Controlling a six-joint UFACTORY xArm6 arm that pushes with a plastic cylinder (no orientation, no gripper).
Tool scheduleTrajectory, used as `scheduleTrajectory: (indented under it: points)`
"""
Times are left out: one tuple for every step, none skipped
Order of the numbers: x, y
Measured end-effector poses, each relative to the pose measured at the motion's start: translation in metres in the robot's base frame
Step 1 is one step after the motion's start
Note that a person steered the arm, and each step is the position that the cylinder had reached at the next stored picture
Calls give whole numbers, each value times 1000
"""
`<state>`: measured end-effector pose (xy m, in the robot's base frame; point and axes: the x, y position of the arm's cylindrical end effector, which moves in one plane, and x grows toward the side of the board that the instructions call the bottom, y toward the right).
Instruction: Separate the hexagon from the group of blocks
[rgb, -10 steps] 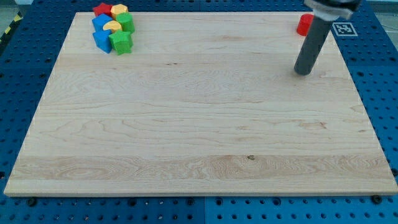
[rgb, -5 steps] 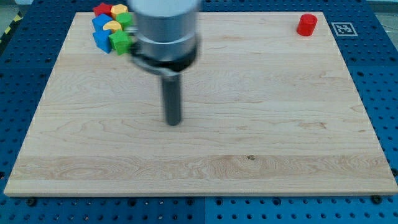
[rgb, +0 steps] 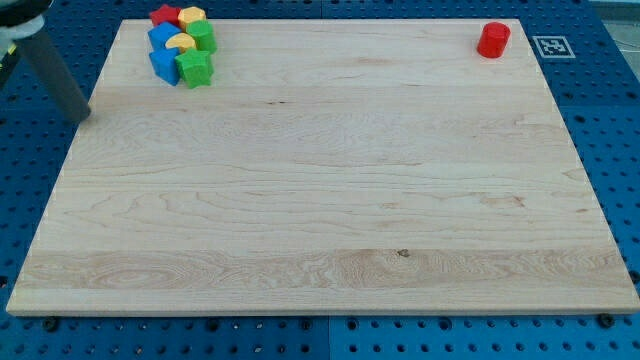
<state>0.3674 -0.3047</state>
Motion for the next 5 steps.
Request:
scheduleTrajectory:
  points:
    - [-16, 0]
    - [-18, 0]
    - [-51, 0]
    - [-83, 0]
    - [-168, 0]
